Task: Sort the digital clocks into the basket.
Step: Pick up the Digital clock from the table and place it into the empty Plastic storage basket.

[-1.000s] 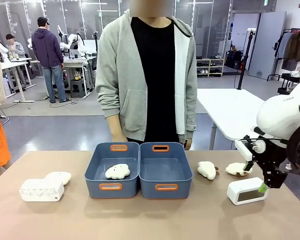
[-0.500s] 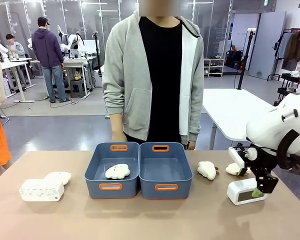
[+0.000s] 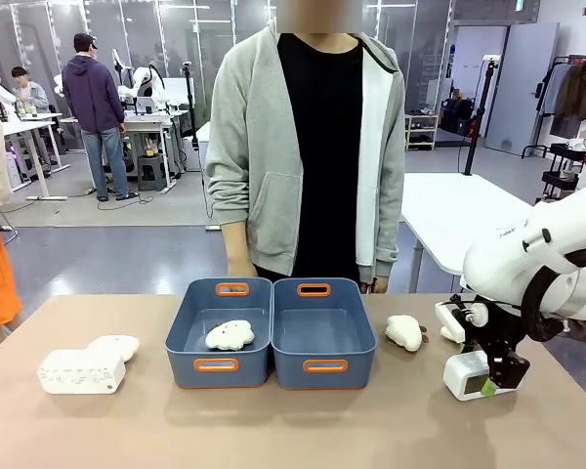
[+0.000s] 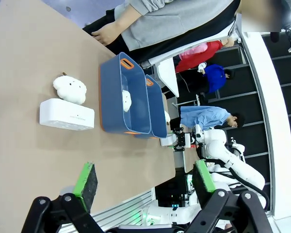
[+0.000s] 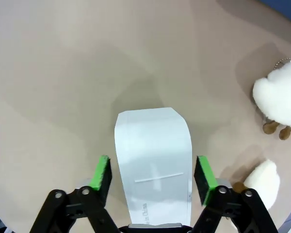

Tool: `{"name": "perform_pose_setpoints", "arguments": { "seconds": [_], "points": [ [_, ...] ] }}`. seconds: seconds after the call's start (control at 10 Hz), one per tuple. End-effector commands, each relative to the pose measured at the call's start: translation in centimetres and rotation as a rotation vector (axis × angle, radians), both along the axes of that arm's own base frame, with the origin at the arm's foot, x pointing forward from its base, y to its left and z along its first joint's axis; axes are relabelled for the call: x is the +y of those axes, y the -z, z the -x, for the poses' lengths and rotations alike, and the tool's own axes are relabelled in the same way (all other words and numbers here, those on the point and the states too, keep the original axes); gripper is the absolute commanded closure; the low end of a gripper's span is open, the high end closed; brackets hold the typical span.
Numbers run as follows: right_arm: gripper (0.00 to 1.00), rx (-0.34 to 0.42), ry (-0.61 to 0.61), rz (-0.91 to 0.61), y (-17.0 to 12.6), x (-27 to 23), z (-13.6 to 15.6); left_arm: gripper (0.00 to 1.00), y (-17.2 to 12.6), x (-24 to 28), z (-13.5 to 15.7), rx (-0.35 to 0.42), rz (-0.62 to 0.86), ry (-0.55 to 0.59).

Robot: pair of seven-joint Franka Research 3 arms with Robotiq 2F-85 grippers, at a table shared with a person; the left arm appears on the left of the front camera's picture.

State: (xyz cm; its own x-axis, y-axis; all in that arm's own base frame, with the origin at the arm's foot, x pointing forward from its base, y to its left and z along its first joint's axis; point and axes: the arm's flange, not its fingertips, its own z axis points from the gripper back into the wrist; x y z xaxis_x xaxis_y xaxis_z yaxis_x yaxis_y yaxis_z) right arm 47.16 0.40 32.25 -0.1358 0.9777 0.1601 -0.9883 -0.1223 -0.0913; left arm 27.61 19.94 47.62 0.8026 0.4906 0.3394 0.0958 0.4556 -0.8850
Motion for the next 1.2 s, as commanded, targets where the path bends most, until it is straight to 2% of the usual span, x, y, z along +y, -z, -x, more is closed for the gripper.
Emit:
{"name": "perform_pose_setpoints", "arguments": {
  "seconds": [0.0, 0.1, 0.3, 0.4, 0.5, 0.7, 0.9, 1.0, 1.1],
  "points": [
    [0.9, -0.017, -0.006, 0.012, 0.1, -0.3, -0.4, 0.0, 0.0, 0.2, -0.3, -0.03, 0.009, 0.011],
    [1.0, -0.018, 0.0, 0.021, 0.2, -0.4, -0.5, 0.0, 0.0, 0.2, -0.3, -0.03, 0.009, 0.011],
    [1.0, -0.01, 0.006, 0.02, 0.1, -0.3, -0.5, 0.0, 0.0, 0.2, -0.3, -0.03, 0.009, 0.011],
    [0.95, -0.006, 0.007, 0.006, -0.3, -0.3, -0.2, 0.0, 0.0, 0.2, -0.3, -0.03, 0.009, 0.011],
    [1.0, -0.004, 0.02, -0.03, -1.5, -0.2, 0.4, 0.0, 0.0, 0.2, -0.3, -0.03, 0.009, 0.011],
    [1.0, -0.041, 0.061, -0.106, -7.3, 1.6, 2.2, 0.0, 0.0, 0.2, -0.3, -0.03, 0.009, 0.011],
    [1.0, -0.035, 0.096, -0.158, -11.3, 6.5, 3.7, 0.0, 0.0, 0.2, -0.3, -0.03, 0.009, 0.011],
    [1.0, -0.099, 0.143, -0.079, -12.5, 9.2, 6.3, 0.0, 0.0, 0.2, -0.3, -0.03, 0.009, 0.011],
    [1.0, -0.149, 0.11, -0.075, -13.9, 8.7, 9.8, 0.0, 0.0, 0.2, -0.3, -0.03, 0.009, 0.011]
  ]
}}
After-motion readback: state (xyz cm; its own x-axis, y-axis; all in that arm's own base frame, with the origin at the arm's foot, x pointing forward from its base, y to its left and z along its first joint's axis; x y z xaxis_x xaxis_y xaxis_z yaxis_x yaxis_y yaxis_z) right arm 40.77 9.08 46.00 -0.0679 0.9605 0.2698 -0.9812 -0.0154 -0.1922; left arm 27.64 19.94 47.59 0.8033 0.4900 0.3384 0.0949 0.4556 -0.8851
